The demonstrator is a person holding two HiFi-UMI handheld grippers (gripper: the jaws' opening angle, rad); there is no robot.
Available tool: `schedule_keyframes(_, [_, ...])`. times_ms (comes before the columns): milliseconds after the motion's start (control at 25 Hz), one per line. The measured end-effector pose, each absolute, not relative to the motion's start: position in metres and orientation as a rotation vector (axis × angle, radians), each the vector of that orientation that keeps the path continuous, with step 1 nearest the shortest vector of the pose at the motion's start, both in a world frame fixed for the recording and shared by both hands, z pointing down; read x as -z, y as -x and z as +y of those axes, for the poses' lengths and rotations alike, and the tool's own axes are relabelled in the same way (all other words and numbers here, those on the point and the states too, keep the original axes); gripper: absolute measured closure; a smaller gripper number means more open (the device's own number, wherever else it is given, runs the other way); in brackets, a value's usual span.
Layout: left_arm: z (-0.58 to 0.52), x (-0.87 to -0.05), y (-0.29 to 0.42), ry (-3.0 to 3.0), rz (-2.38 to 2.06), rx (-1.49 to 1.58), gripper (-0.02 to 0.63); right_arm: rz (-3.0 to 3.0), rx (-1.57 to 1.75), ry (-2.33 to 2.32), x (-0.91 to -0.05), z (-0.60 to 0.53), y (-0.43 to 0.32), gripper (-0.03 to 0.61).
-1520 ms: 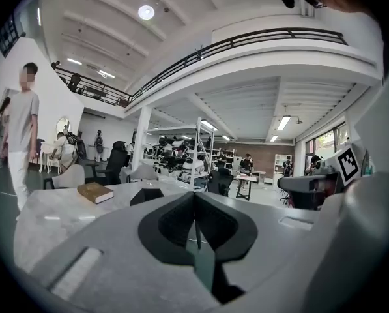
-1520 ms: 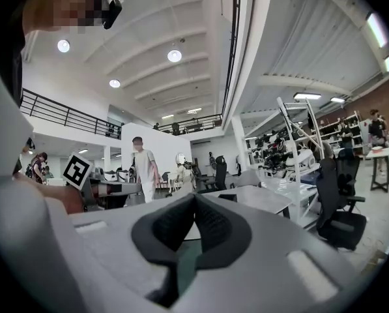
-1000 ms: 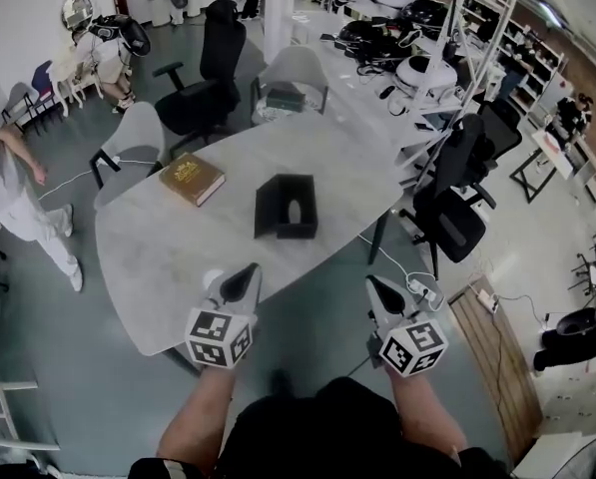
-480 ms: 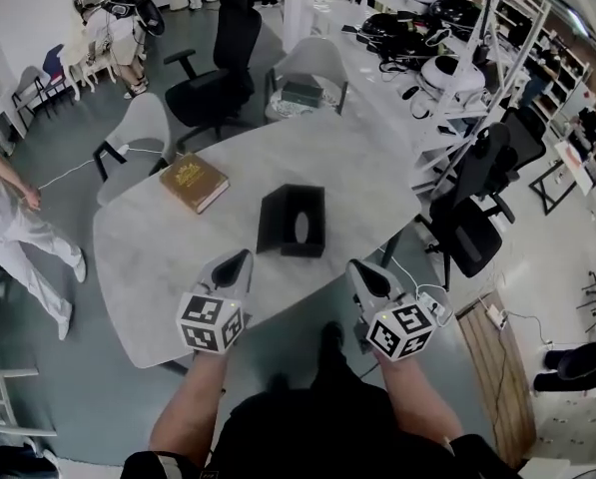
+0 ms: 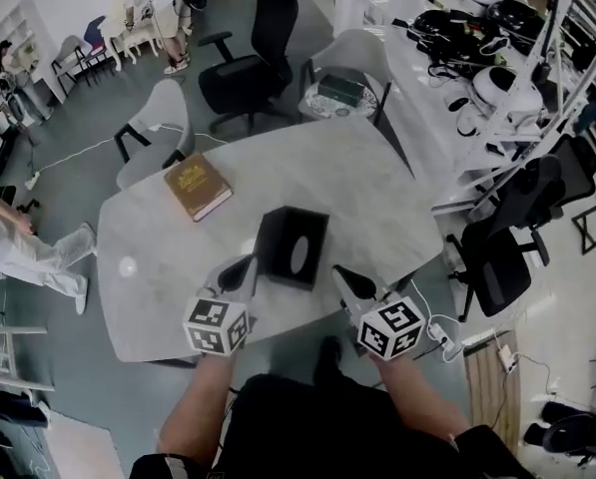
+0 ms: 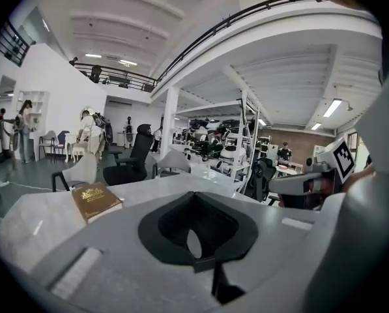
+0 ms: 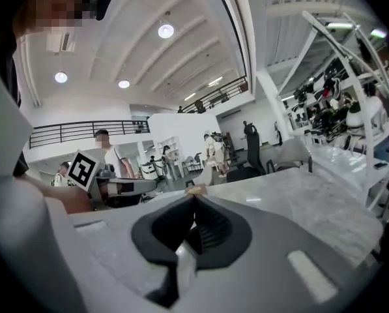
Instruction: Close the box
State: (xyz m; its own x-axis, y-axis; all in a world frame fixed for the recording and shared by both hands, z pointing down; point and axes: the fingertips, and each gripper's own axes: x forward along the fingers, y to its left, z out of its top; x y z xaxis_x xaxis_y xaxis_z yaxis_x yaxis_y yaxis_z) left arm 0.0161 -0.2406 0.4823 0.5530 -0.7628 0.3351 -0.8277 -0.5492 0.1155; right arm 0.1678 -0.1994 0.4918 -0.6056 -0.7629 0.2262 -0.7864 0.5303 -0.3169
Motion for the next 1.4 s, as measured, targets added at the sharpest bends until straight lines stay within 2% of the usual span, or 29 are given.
schedule_keyframes(240, [-0.269,-0.511,-0.022,-2.427,-1.403,-0.391,0.603,-2.663,-0.735,-1.194,-0.529,-0.235,-0.172,0.577])
schedule_keyframes(520, [-0.282,-0.573,0.007,-2.344,-1.331,-0.468,0.601,-2.509,-0.86,-1.163,-0.581,-0.271,-0.152,0.575])
schedule_keyframes(560, [-0.283,-0.582,0.011,-2.342,-1.314,-0.475,0.6,-2.48,-0.878,-1.167,-0.59,-0.273,-0.149,0.567])
schedule_keyframes(600, [-0.283,-0.59,0.014,-2.345,-1.295,-0.484,0.6,-2.448,-0.894,-1.176,-0.599,-0.275,-0.147,0.525])
schedule_keyframes(680, [-0.279,-0.603,0.018,-2.355,-1.249,-0.515,0.596,-2.379,-0.927,-1.213,-0.614,-0.274,-0.144,0.505])
schedule_keyframes(760, [-0.272,-0.616,0.022,-2.367,-1.187,-0.581,0.524,-2.309,-0.956,-1.266,-0.626,-0.275,-0.142,0.493])
schedule_keyframes(920, [-0.265,-0.644,0.026,-2.421,-1.076,-0.742,0.497,-2.171,-1.008,-1.363,-0.645,-0.279,-0.137,0.472])
schedule_keyframes(1040, [-0.257,-0.668,0.027,-2.436,-1.0,-0.832,0.438,-2.117,-1.051,-1.418,-0.66,-0.273,-0.132,0.472])
schedule_keyframes(1400, [-0.264,-0.699,0.044,-2.364,-1.086,-0.863,0.416,-2.066,-1.092,-1.46,-0.676,-0.267,-0.133,0.474])
